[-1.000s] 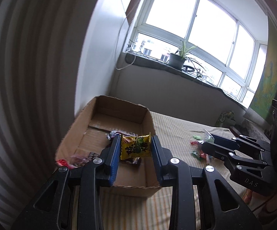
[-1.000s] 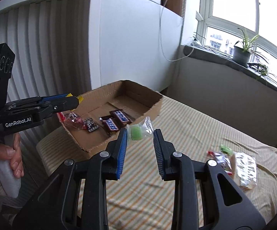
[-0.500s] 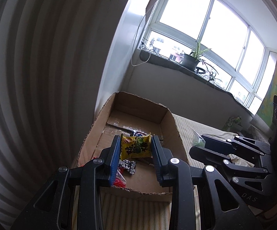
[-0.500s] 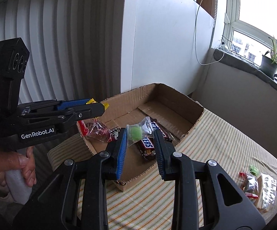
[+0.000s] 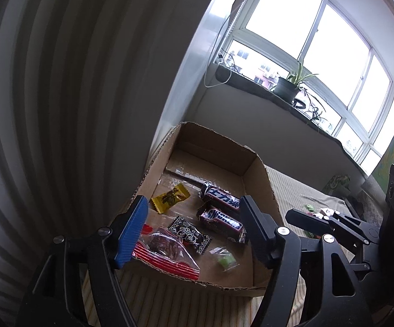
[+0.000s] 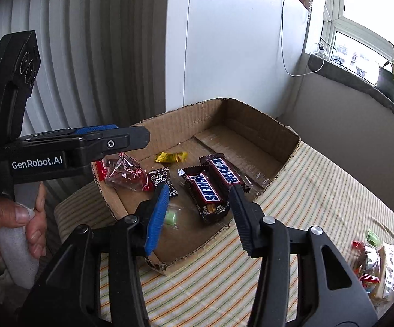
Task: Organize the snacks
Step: 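Open both tools to drop the green bag and yellow candy into the box, then move both tools back to the remaining snacks on the bed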
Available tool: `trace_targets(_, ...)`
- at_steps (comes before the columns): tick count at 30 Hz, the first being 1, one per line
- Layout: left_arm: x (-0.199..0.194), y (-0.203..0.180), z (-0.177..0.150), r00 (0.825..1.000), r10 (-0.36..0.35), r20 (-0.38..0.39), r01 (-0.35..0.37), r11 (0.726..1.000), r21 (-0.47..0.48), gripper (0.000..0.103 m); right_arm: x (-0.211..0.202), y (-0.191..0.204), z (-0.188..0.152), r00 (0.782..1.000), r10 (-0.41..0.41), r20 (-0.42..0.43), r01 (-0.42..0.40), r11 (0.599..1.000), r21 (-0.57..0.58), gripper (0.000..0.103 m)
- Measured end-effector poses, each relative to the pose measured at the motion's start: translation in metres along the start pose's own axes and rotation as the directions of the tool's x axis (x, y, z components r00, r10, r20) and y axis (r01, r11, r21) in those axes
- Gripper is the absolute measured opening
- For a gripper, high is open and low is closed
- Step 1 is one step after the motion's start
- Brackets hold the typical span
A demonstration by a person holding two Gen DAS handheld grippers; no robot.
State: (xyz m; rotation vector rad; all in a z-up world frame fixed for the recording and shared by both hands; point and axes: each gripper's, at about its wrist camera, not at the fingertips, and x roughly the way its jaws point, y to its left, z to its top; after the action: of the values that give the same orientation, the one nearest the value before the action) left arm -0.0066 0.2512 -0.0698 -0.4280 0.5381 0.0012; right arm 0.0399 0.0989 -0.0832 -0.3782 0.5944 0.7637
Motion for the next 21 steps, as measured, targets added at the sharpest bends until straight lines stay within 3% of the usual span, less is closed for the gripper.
trace_targets(1,-0.003,0.001,0.0,1.0,0.002,0.002,-0.002,1.0,-0.002,0.069,-0.001,0.0,-0.001,1.0,-0.002,0.003,0.002,1.0,-0.001,0.049)
trace_targets(5,-0.013,0.004,0.002,1.0,0.003,0.015,-0.003,1.0,-0.014,0.069,-0.012,0.004,-0.001,0.999,-0.016,0.046,0.015,1.0,0.006,0.073)
trace_targets(11,-0.025,-0.002,0.006,1.0,0.012,0.029,-0.012,1.0,-0.007,0.069,-0.029,0.002,0.001,0.995,-0.034,0.099,0.029,0.998,0.053,0.084)
trace_targets(21,-0.022,-0.047,0.014,1.0,0.004,0.018,-0.006,0.996,0.084,0.069,-0.052,-0.02,-0.013,0.99,-0.065,0.123,0.05,0.991,0.121,0.086)
